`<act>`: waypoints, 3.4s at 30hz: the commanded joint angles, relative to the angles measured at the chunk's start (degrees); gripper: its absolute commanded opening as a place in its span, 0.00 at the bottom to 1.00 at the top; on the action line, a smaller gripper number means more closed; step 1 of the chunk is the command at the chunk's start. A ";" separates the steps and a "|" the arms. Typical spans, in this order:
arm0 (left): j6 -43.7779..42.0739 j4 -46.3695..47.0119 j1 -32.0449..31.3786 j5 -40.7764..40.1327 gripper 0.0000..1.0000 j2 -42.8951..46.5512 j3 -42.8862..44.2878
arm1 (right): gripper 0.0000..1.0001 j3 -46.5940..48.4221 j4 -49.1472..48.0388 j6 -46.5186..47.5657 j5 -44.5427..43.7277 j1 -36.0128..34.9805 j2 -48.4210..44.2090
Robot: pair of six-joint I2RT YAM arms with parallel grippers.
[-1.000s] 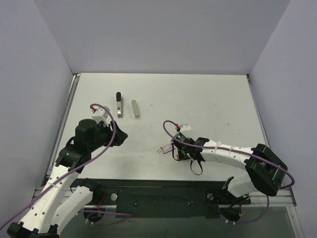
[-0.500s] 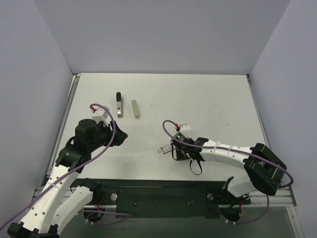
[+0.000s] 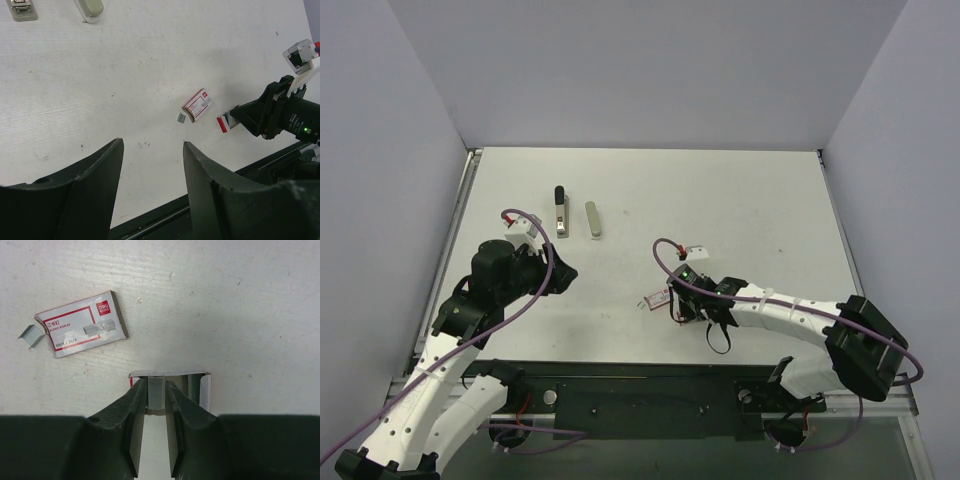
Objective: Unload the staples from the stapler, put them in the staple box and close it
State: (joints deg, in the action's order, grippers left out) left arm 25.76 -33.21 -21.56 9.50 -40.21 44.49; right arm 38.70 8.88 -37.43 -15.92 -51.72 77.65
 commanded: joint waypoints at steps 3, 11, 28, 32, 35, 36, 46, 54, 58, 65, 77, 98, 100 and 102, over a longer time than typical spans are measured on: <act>-0.45 2.71 0.47 0.79 0.61 0.30 -0.19 | 0.15 3.14 0.96 -0.36 -3.24 0.40 2.68; -0.53 2.80 0.47 0.87 0.61 0.39 -0.11 | 0.06 4.19 -0.18 -0.10 -4.64 0.84 4.44; -0.45 2.89 0.47 0.96 0.61 0.39 -0.11 | 0.00 3.49 -0.18 -0.19 -0.87 1.45 5.41; -0.45 2.89 0.47 0.96 0.61 0.39 -0.11 | 0.00 3.14 0.17 -0.01 0.19 1.45 4.44; -0.53 2.89 0.56 1.05 0.61 0.39 -0.11 | 0.00 3.14 0.60 0.08 0.63 1.36 4.44; -0.45 2.89 0.56 1.05 0.61 0.39 -0.11 | 0.00 3.14 0.78 -0.01 0.80 1.36 4.36; -0.53 2.89 0.56 1.05 0.61 0.39 -0.19 | 0.00 2.87 2.54 0.08 1.77 1.10 3.30; -0.45 2.98 0.73 1.23 0.61 0.39 -0.11 | 0.00 3.40 5.44 0.51 2.39 0.92 1.46; -0.45 2.98 0.82 1.31 0.61 0.39 -0.28 | 0.00 3.58 6.23 0.25 1.86 0.84 0.49; -0.36 3.06 0.82 1.40 0.61 0.30 -0.19 | 0.20 2.70 6.67 -0.54 1.60 0.49 -1.01; -0.45 3.15 0.91 1.49 0.61 0.13 -0.28 | 0.30 2.44 5.88 -2.38 1.77 -0.22 1.72; -0.36 3.15 1.00 1.58 0.61 0.13 -0.28 | 0.24 2.17 5.97 -5.28 1.60 -0.04 5.06; -0.45 3.24 1.00 1.58 0.61 0.04 -0.28 | 0.24 2.26 5.97 -5.37 1.68 -0.04 4.97; -0.36 3.15 1.00 1.49 0.61 0.04 -0.19 | 0.24 2.26 5.97 -5.37 1.60 -0.04 5.06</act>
State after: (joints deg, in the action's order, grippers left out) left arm 25.76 -33.12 -20.88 10.55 -40.21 44.47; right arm 41.10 13.17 -42.00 -13.37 -51.48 82.41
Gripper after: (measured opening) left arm 0.609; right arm 0.242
